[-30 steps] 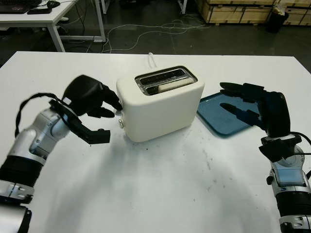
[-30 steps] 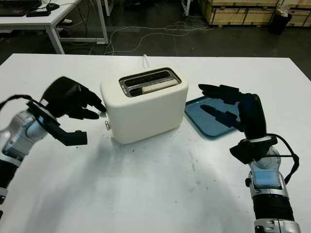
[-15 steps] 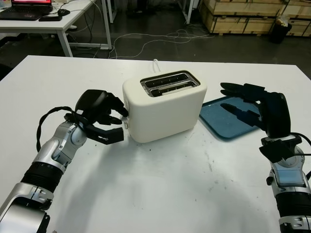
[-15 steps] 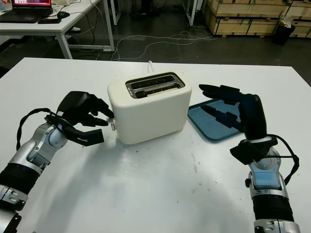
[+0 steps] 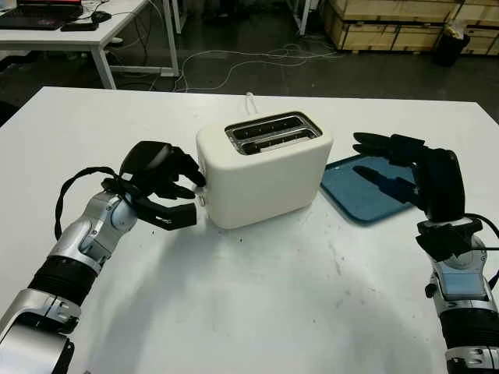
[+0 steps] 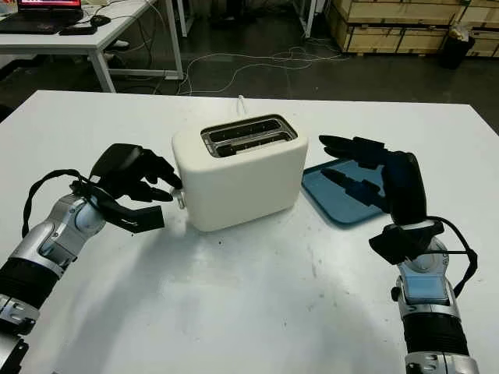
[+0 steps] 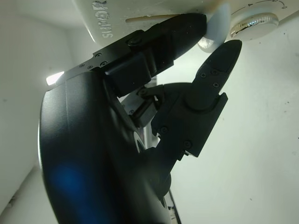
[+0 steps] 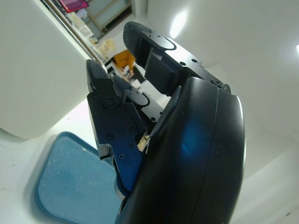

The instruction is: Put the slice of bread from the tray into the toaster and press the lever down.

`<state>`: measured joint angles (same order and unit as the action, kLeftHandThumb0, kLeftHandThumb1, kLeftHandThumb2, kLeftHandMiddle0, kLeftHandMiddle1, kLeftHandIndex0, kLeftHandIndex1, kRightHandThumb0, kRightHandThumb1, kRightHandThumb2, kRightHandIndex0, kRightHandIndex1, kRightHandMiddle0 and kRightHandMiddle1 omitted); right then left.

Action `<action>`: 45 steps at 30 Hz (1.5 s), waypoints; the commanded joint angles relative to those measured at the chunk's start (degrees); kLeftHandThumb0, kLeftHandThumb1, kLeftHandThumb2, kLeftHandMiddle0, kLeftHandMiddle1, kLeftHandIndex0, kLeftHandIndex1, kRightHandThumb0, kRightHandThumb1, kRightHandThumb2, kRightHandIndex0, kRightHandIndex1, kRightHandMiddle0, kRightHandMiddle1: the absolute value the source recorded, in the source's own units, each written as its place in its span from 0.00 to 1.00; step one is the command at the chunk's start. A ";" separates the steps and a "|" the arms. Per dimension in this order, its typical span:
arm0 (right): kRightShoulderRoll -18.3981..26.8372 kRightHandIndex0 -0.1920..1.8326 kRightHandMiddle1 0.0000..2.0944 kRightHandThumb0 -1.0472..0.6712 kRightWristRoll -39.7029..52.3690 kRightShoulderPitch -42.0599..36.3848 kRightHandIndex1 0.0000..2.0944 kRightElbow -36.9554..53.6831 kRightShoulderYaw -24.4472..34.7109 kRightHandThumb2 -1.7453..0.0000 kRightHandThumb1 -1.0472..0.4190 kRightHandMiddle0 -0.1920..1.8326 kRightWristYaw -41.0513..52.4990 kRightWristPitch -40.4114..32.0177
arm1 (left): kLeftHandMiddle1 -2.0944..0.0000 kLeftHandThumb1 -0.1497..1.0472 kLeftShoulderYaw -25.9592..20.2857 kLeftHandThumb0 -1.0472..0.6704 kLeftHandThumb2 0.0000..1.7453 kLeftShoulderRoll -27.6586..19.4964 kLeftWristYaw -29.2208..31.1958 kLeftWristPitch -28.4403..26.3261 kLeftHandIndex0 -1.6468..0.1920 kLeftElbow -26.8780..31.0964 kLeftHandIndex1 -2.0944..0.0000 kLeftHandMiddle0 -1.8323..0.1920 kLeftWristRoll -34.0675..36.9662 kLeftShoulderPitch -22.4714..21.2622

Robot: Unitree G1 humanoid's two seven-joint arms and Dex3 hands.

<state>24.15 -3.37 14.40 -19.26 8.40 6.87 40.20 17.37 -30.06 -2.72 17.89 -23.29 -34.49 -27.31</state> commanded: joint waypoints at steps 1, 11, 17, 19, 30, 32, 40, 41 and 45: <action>-0.13 0.60 0.00 0.56 0.54 0.52 0.00 -0.26 0.28 1.00 0.16 0.55 0.13 0.56 | 0.51 0.72 5.71 0.42 0.00 4.60 3.00 0.13 0.19 -0.30 0.99 0.42 -1.66 5.27; 1.24 0.60 0.00 0.54 -0.53 0.41 0.00 -2.02 0.32 1.00 0.16 0.55 0.59 0.99 | 0.28 0.87 5.56 0.50 0.01 23.42 -16.06 -7.12 0.25 -10.99 1.00 0.56 3.62 13.56; 2.10 0.61 0.00 0.52 -0.33 1.00 0.00 -2.92 0.40 1.00 0.15 0.55 1.45 1.34 | 0.35 0.86 7.38 0.48 0.00 22.24 -15.46 -6.86 0.24 -11.54 0.99 0.52 3.85 12.19; 2.23 0.61 0.00 0.52 -0.54 1.01 0.00 -2.86 0.33 1.00 0.15 0.55 1.57 1.22 | 0.35 0.85 7.45 0.47 0.00 21.70 -15.31 -6.99 0.23 -11.02 0.99 0.52 3.58 12.16; 1.93 0.60 0.00 0.55 -0.65 1.01 0.00 -2.28 0.13 1.00 0.16 0.55 1.54 0.78 | 0.40 0.84 7.39 0.49 0.00 20.21 -14.69 -6.97 0.23 -10.32 0.99 0.51 3.08 12.14; 1.92 0.60 0.00 0.56 -0.45 0.97 0.00 -2.20 0.12 1.00 0.16 0.55 1.71 0.64 | 0.40 0.83 7.04 0.49 0.00 19.54 -14.63 -7.09 0.23 -9.26 0.99 0.50 3.06 12.04; 2.33 0.60 0.00 0.54 0.30 0.91 0.00 -2.38 0.26 1.00 0.16 0.55 2.46 1.09 | 0.61 0.89 8.40 0.51 0.01 21.67 -0.54 -27.93 0.28 -7.72 1.00 0.46 7.80 13.32; 2.49 0.60 0.00 0.53 -0.04 0.92 0.00 -2.44 0.30 1.00 0.15 0.55 2.30 1.29 | 0.61 0.89 8.81 0.50 0.02 21.72 -0.04 -29.03 0.27 -7.61 0.99 0.44 8.11 13.55; 3.06 0.61 0.00 0.51 -1.14 0.99 0.01 -2.95 0.48 1.00 0.15 0.55 1.74 2.29 | 0.53 0.89 8.90 0.50 0.04 20.47 1.17 -30.25 0.26 -6.42 0.99 0.46 9.57 13.21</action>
<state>25.42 -3.49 14.43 -21.59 8.49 8.37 40.20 14.38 -15.72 -25.35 3.54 -21.18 -23.20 -15.42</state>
